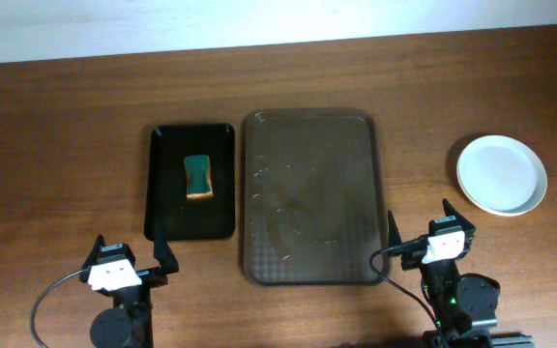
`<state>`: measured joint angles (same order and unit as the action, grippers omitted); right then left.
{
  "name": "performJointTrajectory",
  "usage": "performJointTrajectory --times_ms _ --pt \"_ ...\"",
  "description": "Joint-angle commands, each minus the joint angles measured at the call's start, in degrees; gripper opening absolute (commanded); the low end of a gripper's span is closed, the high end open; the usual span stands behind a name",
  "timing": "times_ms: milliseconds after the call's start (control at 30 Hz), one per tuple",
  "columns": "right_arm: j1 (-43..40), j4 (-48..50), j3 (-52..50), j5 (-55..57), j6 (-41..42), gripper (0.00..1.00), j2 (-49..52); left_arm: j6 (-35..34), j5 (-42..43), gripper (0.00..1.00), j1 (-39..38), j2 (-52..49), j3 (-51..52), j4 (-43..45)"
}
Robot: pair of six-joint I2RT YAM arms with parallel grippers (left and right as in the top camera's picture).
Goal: Clean dirty plates on tray and stack at the side
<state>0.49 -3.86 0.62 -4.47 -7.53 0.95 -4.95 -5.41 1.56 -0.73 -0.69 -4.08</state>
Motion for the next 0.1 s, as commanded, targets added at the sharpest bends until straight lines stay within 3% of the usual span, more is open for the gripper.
performJointTrajectory --times_ms 0,67 --pt "-0.1 -0.3 -0.3 0.2 0.0 0.98 -0.2 -0.1 -0.4 1.0 0.0 0.3 0.2 -0.1" --pt "-0.1 -0.3 -0.3 0.2 0.0 0.98 -0.2 -0.1 -0.4 1.0 0.0 0.3 0.2 -0.1"
